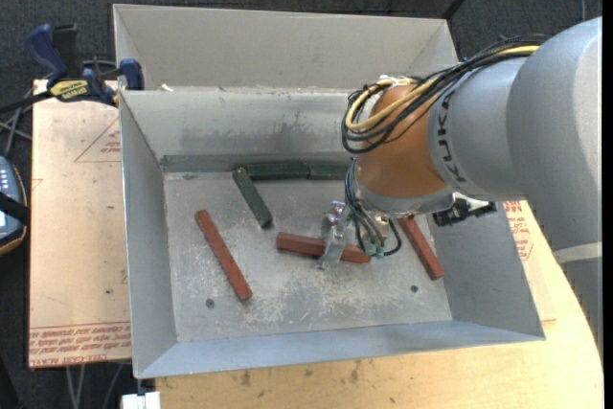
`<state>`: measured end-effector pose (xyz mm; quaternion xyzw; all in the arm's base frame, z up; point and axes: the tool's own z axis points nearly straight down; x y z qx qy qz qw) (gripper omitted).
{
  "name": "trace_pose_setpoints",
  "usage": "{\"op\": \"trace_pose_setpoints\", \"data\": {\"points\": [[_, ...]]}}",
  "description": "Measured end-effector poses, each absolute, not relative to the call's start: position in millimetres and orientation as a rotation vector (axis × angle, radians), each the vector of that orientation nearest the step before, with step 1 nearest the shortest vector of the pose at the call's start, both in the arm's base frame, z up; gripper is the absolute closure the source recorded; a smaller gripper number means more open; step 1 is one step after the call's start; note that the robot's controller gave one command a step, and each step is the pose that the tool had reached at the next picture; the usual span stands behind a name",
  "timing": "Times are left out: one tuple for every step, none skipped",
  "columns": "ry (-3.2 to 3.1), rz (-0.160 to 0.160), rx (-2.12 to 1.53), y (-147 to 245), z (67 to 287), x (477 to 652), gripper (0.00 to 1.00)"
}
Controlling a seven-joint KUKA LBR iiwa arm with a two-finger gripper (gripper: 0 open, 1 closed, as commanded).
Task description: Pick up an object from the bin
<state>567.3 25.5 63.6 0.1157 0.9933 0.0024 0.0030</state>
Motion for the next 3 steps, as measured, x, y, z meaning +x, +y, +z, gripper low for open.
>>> {"op": "trace_pose_setpoints", "data": {"points": [[3.114, 0.007, 0.34, 25.6, 65.4, 567.1, 1.0], [3.118, 0.005, 0.327, 25.6, 69.3, 565.9, 1.0], [3.129, 0.0, 0.334, 25.0, 87.7, 562.7, 1.0]]}}
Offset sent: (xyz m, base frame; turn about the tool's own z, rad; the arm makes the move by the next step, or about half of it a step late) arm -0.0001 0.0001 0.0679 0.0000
